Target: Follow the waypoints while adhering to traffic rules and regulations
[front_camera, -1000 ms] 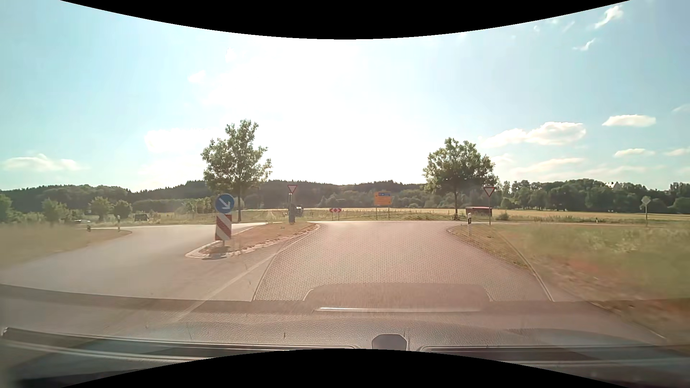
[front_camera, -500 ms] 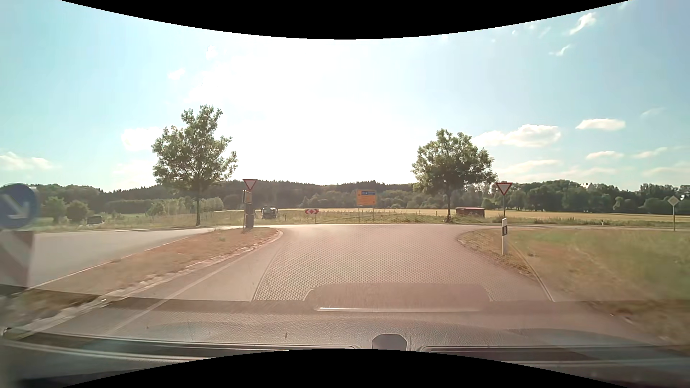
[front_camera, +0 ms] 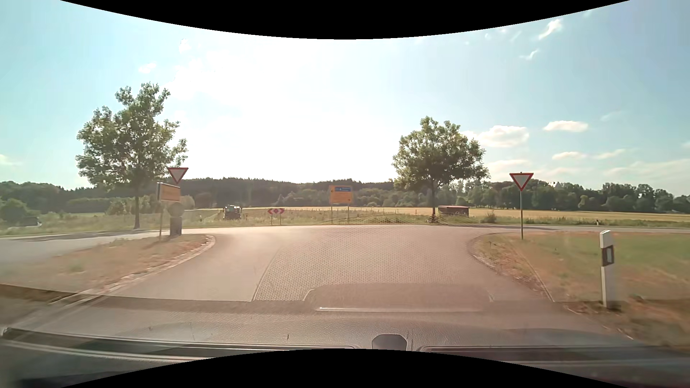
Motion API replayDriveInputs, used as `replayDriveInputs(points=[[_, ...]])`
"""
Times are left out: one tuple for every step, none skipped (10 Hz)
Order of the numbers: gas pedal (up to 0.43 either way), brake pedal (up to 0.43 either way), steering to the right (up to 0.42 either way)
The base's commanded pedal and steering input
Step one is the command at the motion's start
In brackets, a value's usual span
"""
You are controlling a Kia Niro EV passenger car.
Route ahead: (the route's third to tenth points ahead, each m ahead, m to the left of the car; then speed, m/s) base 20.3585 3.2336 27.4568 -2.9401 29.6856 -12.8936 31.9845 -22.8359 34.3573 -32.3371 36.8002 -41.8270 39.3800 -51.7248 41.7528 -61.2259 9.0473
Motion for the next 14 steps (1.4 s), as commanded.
replayDriveInputs(points=[[0.0, 0.311, 0.091], [0.0, 0.317, 0.094], [0.0, 0.317, 0.101], [0.0, 0.317, 0.112], [0.0, 0.323, 0.12], [0.0, 0.329, 0.13], [0.0, 0.335, 0.135], [0.0, 0.335, 0.135], [0.0, 0.341, 0.136], [0.0, 0.335, 0.138], [0.0, 0.341, 0.144], [0.0, 0.341, 0.151], [0.0, 0.341, 0.155], [0.0, 0.341, 0.159]])
